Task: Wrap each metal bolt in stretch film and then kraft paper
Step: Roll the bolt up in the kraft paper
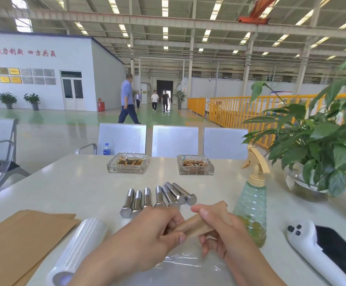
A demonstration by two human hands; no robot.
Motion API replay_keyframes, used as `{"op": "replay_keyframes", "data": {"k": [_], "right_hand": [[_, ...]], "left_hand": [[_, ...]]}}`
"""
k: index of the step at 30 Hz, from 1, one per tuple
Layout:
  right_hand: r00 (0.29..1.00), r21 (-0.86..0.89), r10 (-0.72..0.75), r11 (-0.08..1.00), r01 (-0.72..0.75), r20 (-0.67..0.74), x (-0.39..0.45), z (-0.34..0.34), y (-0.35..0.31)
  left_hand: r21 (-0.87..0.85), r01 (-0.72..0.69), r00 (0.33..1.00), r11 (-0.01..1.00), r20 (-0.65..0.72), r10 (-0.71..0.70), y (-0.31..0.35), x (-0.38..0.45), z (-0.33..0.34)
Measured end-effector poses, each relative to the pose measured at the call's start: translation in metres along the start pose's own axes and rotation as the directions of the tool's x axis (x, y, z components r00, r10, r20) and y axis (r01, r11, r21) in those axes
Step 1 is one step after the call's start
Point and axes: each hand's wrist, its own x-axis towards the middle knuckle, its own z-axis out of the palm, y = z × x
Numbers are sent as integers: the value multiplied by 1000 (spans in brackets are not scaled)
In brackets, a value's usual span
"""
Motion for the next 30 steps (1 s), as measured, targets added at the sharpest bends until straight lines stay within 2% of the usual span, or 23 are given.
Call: {"op": "replay_keyframes", "data": {"k": [3, 7, 17, 21, 24, 30], "right_hand": [[1000, 55, 5, 998, -6, 20, 0, 0, -1], [999, 45, -17, 999, 15, 44, -1, 1, 0], [987, -150, -161, 975, 162, 23, 0, 0, 6], [992, -41, -112, 993, 115, 58, 1, 1, 5], [992, -14, -101, 995, 103, 79, 3, 1, 5], [987, -190, -158, 968, 162, 39, 0, 3, 6]], "left_hand": [[-46, 2, 1000, 999, 3, -2, 4, 1, 0], [-93, -10, 1000, 996, 19, 12, 7, 3, 1], [-130, 13, 1000, 991, -2, -13, 10, 4, 6], [-183, -7, 1000, 983, -2, 6, 12, 3, 5], [-158, -17, 999, 987, -31, 13, 14, 4, 9], [-126, 10, 999, 992, -39, -15, 15, 5, 9]]}}
